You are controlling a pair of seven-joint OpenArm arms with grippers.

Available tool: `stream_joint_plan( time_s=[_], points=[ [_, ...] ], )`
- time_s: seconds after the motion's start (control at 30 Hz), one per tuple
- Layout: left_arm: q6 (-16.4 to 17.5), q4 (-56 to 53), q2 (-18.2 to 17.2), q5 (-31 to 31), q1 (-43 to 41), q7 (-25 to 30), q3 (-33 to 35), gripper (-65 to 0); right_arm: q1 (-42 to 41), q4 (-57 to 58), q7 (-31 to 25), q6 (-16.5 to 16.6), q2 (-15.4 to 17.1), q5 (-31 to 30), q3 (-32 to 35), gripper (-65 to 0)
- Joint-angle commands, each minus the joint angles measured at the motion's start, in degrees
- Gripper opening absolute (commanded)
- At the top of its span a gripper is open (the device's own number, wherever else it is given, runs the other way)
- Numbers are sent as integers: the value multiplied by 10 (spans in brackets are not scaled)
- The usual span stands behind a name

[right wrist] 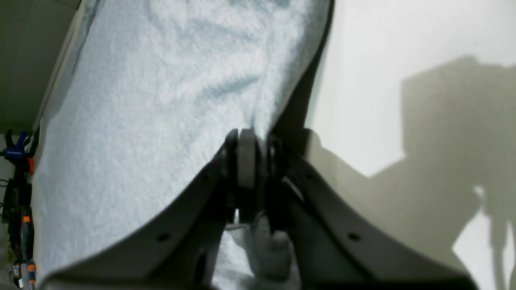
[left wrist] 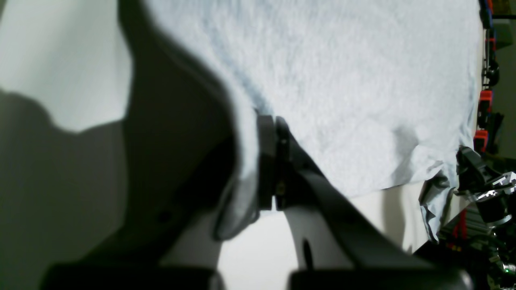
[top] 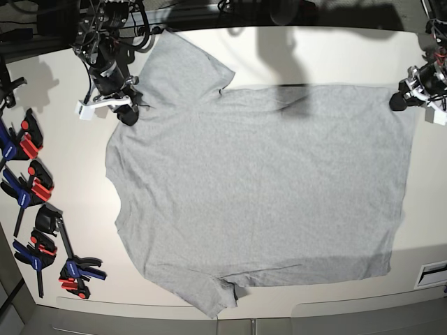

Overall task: Fold the T-shirt properly
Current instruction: 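Move the left gripper to the opposite shoulder corner and grasp, then pull both shoulder corners away from the hem to straighten the shirt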

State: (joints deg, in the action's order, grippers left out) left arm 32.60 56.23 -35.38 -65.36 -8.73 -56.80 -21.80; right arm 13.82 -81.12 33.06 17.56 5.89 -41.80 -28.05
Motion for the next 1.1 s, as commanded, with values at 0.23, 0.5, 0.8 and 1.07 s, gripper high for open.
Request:
stream_joint_plan(
  time_s=[0.23,0.5,0.8,1.07],
  points=[
    [-12,0,-7,29,-6,-12,1,-650,0,-4,37,-4,5,-3,-1,-650],
    [16,0,-7,12,-30,-19,1,-650,37,-54,81,26,5,-4,-53,-650],
    [31,2,-7,-38,-85,-24,-43,-650,128,-141,86,26,5,-23,-93,-650],
    [73,5,-7,-150,-181,-74,-165,-650,175,-196,109,26,4,-23,-94,-650]
  ],
)
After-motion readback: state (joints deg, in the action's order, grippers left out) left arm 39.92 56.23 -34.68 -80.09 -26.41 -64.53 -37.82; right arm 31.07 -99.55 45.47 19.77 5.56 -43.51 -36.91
